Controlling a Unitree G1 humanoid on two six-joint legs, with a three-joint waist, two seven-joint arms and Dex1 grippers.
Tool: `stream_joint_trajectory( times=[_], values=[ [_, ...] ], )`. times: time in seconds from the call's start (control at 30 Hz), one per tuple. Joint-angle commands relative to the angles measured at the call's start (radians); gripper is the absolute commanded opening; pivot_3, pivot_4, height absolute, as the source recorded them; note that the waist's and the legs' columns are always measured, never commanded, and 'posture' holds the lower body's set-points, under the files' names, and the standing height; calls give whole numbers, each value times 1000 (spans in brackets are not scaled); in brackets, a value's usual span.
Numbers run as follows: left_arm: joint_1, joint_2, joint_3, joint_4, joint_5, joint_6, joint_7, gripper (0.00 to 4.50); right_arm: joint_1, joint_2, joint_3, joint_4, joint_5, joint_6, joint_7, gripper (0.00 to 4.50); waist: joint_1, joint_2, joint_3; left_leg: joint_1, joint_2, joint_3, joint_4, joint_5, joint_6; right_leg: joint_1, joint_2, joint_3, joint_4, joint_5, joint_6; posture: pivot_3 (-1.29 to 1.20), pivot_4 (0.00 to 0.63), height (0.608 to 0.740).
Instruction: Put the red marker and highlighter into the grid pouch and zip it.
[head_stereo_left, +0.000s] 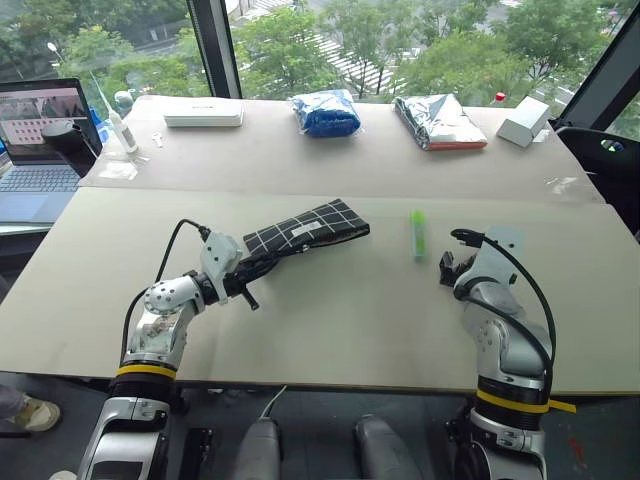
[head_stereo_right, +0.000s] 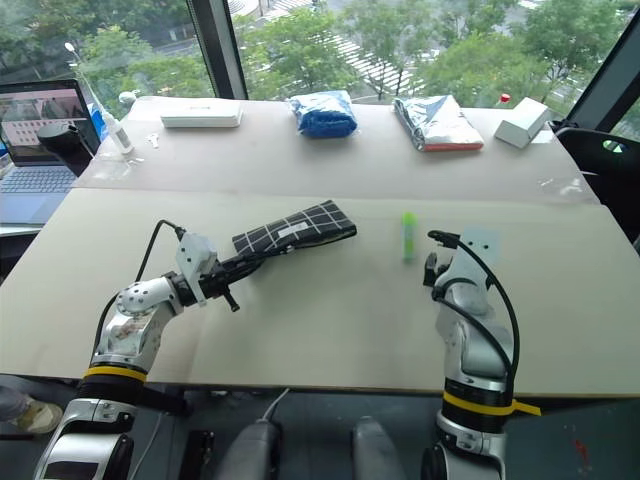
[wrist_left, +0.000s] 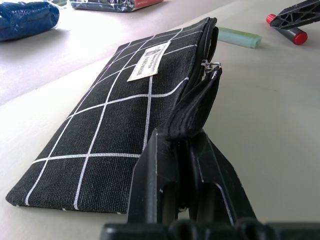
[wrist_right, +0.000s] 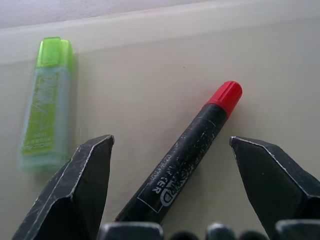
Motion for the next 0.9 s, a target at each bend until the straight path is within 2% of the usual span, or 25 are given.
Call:
stream_joint_trajectory(
  times=[0.03, 0.7, 0.73, 0.83, 0.9],
  values=[
    [-5, 11, 18, -39, -14, -3, 3, 0, -4, 25, -9, -23, -5, -12, -23, 4124, 0, 0, 0, 0, 0, 0, 0, 0, 0, 0, 0, 0, 0, 0, 0, 0, 150, 740],
    [-7, 16, 22, -41, -23, 9, 8, 0, 4, 84, -42, 10, -3, -16, -56, 4124, 0, 0, 0, 0, 0, 0, 0, 0, 0, 0, 0, 0, 0, 0, 0, 0, 150, 740],
    [-8, 16, 22, -41, -23, 9, 9, 0, 3, 84, -42, 11, -3, -17, -57, 3625, 0, 0, 0, 0, 0, 0, 0, 0, 0, 0, 0, 0, 0, 0, 0, 0, 150, 740],
    [-9, 19, 23, -43, -25, 11, 10, 0, 3, 86, -44, 15, -2, -19, -57, 2871, -1, 0, 0, 0, 0, 0, 0, 0, 0, 0, 0, 0, 0, 0, 0, 0, 150, 740],
    [-9, 21, 25, -44, -27, 12, 11, 0, 3, 90, -48, 17, 2, -22, -57, 2075, -2, 0, 0, 0, 0, 0, 0, 0, 0, 0, 0, 0, 0, 0, 0, 0, 150, 740]
  ],
)
